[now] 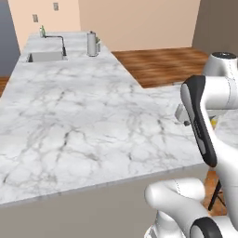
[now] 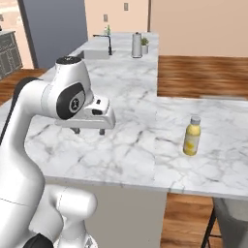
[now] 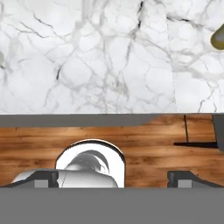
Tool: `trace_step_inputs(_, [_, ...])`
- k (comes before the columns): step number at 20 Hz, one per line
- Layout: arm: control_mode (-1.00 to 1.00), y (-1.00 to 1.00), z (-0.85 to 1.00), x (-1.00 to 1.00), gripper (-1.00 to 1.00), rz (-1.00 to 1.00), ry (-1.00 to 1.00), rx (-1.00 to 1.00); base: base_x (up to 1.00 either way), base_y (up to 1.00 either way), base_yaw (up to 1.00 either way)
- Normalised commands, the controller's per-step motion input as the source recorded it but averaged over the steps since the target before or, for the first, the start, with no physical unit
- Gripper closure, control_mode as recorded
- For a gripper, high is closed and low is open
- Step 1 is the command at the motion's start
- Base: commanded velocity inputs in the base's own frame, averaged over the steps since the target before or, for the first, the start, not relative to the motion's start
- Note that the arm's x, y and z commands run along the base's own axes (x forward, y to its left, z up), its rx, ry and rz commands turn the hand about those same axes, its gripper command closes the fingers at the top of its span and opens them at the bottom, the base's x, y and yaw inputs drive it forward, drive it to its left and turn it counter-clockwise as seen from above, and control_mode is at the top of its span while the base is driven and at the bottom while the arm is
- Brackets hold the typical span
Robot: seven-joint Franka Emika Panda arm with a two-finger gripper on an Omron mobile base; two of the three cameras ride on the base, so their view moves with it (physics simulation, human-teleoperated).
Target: Place the drinks on the dining counter in a tight cluster.
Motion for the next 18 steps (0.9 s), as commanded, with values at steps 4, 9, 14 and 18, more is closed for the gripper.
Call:
trace_step_inputs(4, [1.00,0.00,0.00,0.00,-1.00,0.00,0.00,0.00,0.15,1.00,-0.31])
trace_step_inputs(9, [1.00,0.00,0.00,0.00,-1.00,0.00,0.00,0.00,0.00,1.00,-0.30])
trace_step_inputs(14, [1.00,0.00,0.00,0.00,-1.00,0.00,0.00,0.00,0.00,1.00,-0.31])
trace_step_inputs(18, [1.00,0.00,0.00,0.00,-1.00,0.00,0.00,0.00,0.00,1.00,-0.31])
